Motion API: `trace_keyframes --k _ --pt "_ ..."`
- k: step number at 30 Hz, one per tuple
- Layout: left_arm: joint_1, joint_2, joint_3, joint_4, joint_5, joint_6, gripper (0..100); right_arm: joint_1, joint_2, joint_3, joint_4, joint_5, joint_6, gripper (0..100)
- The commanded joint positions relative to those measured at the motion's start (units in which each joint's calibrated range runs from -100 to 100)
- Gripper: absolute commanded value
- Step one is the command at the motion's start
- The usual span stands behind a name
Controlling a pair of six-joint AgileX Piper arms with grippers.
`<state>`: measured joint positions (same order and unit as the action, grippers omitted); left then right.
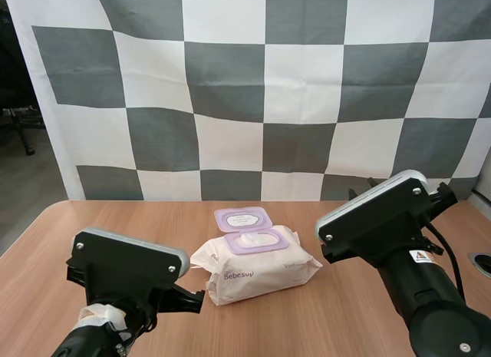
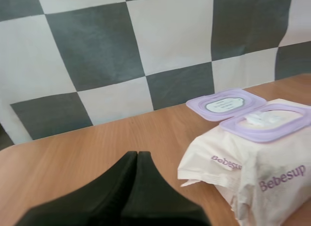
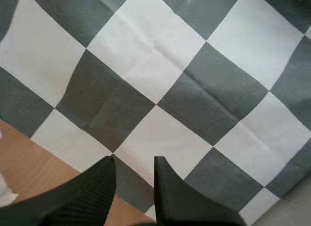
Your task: Open the wet wipes lid
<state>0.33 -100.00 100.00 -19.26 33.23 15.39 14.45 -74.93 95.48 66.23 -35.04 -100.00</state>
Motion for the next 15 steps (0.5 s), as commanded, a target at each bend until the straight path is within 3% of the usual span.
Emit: trace_keyframes --k 1,4,7,9,11,15 --pt "-0.73 0.0 0.0 -0.1 0.1 -1.3 0 0.0 -0.1 4.5 -30.0 -29.6 42.0 46" --pt "-0.73 0.0 0.0 -0.1 -0.5 -2.4 0 0.0 -0.1 4.5 -38.6 -8.8 45.4 42" --pt "-0.73 0.0 0.0 0.0 -1.2 -4.3 0 0.0 -0.1 4.5 -52.4 6.8 55.1 32" --pt "-0.73 0.0 0.0 0.1 -1.5 -6.0 0 0.0 -0.1 4.5 -55.4 7.2 61.9 17" --pt "-0.73 0.0 0.0 0.5 -1.7 -7.4 0 0.0 -0.1 4.5 -55.7 6.1 62.4 0" --pt "-0.73 0.0 0.0 2.8 -2.1 -11.0 0 0.0 -0.1 4.5 -57.9 8.3 62.4 0"
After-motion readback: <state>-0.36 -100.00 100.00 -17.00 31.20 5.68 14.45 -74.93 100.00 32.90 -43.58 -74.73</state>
